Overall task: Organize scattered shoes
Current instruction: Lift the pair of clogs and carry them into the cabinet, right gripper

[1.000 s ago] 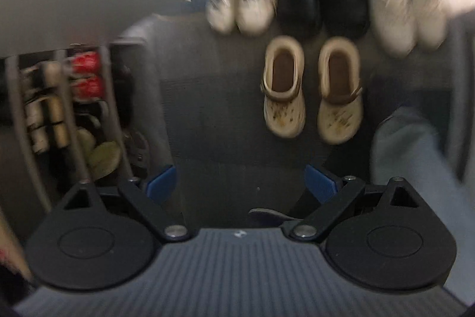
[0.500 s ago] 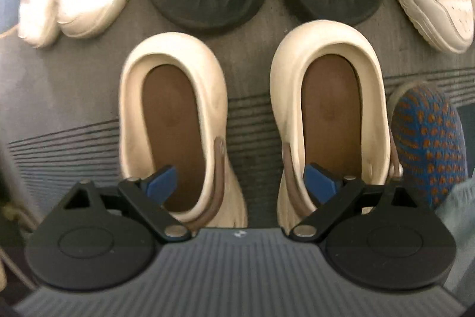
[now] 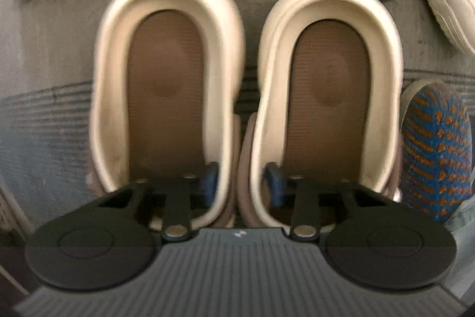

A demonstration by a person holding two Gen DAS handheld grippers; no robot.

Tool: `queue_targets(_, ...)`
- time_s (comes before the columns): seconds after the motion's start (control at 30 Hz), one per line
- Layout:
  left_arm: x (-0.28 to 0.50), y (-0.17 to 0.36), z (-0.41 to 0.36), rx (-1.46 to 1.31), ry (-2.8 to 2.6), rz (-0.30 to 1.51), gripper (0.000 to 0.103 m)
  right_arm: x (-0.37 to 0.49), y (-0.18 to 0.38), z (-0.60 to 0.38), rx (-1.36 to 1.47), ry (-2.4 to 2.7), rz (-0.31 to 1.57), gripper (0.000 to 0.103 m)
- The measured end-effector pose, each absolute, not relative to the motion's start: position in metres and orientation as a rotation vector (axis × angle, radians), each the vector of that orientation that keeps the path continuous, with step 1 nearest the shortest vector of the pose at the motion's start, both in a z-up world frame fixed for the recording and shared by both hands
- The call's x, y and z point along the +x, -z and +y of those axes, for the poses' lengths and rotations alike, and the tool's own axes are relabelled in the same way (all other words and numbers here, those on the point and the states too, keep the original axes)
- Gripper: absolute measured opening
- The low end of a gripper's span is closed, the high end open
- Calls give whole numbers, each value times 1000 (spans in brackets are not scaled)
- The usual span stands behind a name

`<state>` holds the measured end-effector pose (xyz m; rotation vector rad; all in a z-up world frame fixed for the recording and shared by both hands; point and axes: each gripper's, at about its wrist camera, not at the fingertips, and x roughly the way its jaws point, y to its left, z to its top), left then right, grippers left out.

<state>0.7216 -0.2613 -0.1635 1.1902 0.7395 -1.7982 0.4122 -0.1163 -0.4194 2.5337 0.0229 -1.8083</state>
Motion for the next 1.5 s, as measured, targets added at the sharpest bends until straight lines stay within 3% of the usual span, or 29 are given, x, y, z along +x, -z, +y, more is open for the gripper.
queue_targets(0.37,730,170,-258,1182,1711,648,76,448,335,-149,2275,1755,339,30)
queue_targets(0.53,726,163,-251,1181,1723,542,77,470,259,-208,1948,1652,588,31)
queue_targets(0.73,734,132,-263,1080,1692,436,80,508,157,-297,1516,1498,743,30)
queue_targets(0.97,766,92,-291,1005,1605,348,80,568,33,-389,1163,1373,690,30)
queue_targets(1.17,795,67,-315,959,1537,328,80,640,-60,-446,1029,1247,592,30)
queue_targets(1.5,814,70,-365,883,1412,302,81,763,-141,-512,903,1072,594,30)
